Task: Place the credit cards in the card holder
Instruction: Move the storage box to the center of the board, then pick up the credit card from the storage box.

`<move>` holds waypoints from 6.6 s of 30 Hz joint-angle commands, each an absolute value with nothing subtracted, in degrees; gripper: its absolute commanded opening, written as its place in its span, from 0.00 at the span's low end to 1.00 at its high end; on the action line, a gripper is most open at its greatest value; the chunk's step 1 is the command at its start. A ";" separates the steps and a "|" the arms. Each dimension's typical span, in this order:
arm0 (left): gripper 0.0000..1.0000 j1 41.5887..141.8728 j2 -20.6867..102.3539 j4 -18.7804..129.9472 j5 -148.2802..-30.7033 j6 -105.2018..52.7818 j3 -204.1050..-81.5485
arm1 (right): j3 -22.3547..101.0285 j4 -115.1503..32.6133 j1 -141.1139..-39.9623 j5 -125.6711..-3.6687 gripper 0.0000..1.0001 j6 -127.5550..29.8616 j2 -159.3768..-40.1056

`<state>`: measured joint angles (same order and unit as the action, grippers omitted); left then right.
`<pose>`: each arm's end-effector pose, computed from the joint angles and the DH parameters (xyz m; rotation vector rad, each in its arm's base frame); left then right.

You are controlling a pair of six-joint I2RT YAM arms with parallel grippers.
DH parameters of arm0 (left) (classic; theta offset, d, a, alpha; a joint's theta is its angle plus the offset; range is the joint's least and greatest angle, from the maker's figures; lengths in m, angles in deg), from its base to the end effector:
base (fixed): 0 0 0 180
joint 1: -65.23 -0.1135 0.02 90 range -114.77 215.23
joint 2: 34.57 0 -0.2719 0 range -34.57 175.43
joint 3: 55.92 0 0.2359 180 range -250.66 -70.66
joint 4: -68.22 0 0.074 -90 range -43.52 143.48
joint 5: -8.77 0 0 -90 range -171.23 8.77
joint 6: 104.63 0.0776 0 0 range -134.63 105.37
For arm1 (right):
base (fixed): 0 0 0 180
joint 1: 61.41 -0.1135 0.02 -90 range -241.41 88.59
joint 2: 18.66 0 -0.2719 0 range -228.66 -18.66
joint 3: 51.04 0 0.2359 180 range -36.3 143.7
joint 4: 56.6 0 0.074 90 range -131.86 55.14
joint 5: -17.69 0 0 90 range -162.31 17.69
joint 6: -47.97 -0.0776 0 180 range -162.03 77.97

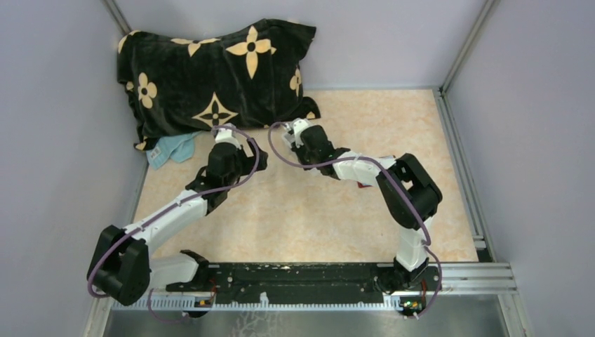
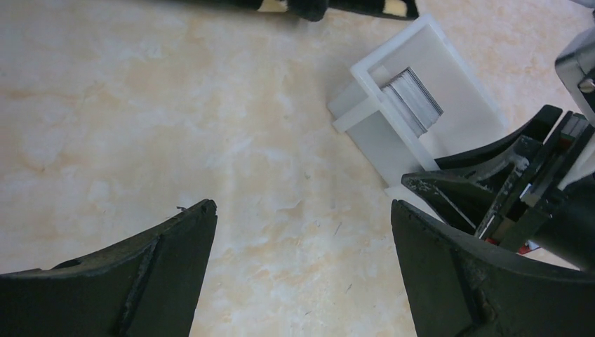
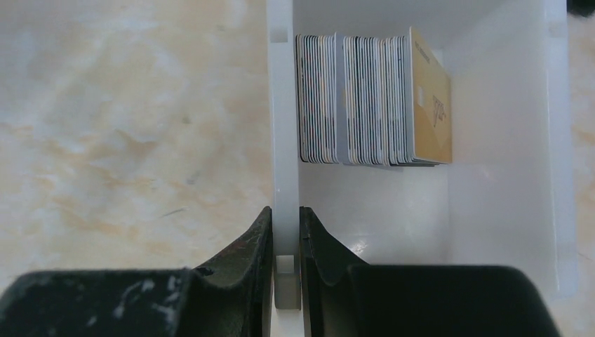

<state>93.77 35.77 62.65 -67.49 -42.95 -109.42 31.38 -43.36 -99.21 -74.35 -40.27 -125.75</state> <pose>0.2657 -0.1235 0.2443 -0.1549 1.9675 -0.4184 0.3445 0.2637 0.1818 -0.7427 2.1230 0.3019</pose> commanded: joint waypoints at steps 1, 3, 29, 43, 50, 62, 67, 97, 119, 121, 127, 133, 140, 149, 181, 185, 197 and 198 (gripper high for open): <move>0.99 94.06 31.39 57.38 -63.52 -45.52 -106.85 | 30.27 -46.63 -104.69 -73.14 0.02 -40.71 -122.30; 0.99 94.09 29.83 55.97 -62.48 -46.56 -105.77 | 30.31 -46.57 -107.28 -74.18 0.02 -41.12 -122.29; 0.83 93.93 13.95 55.50 -63.41 -54.23 -95.01 | 30.98 -44.32 -117.22 -77.36 0.42 -42.69 -117.76; 0.56 94.02 17.59 48.46 -62.35 -58.57 -94.80 | 37.53 -43.31 -112.37 -72.26 0.50 -40.66 -118.48; 0.48 94.25 20.50 49.77 -63.67 -58.31 -94.08 | 43.30 -42.71 -107.64 -65.19 0.52 -41.57 -123.94; 0.51 95.19 27.00 52.92 -65.62 -58.39 -94.79 | 46.86 -42.98 -105.98 -58.03 0.53 -44.48 -130.89; 0.58 95.48 29.59 54.55 -66.55 -58.72 -95.05 | 46.93 -43.01 -105.88 -56.73 0.53 -45.38 -132.37; 0.62 98.71 45.44 61.70 -68.19 -59.96 -103.08 | 48.41 -41.99 -104.35 -53.44 0.28 -50.31 -133.59; 0.61 99.42 43.83 60.76 -66.27 -61.69 -102.10 | 48.25 -41.13 -105.65 -53.02 0.32 -51.26 -130.72; 0.61 99.46 43.91 60.78 -66.26 -61.85 -102.04 | 48.18 -41.23 -105.69 -52.62 0.32 -51.48 -130.74; 0.61 99.42 43.92 60.82 -65.86 -61.86 -101.86 | 48.25 -41.34 -106.10 -52.40 0.32 -51.79 -130.22; 0.62 99.42 43.81 60.76 -65.53 -61.89 -101.74 | 48.37 -41.23 -106.37 -52.53 0.32 -52.03 -129.52; 0.61 99.42 43.74 60.66 -65.24 -61.99 -101.43 | 48.52 -40.66 -106.58 -53.19 0.28 -51.89 -129.46; 0.62 99.42 42.16 60.01 -64.41 -61.82 -101.31 | 48.55 -37.16 -108.16 -60.74 0.22 -47.56 -128.22; 0.63 99.42 37.31 54.30 -62.02 -60.85 -102.84 | 50.15 -34.91 -109.73 -67.71 0.05 -43.67 -124.57; 0.67 99.44 35.75 51.42 -58.74 -58.37 -105.26 | 50.17 -36.67 -109.84 -72.71 0.00 -40.70 -123.24; 0.71 99.45 31.84 48.26 -53.23 -51.36 -111.81 | 48.72 -43.84 -109.86 -78.55 0.00 -35.59 -120.64; 0.71 99.42 31.44 48.25 -52.93 -50.92 -112.01 | 48.10 -43.58 -109.91 -78.68 0.00 -35.61 -119.52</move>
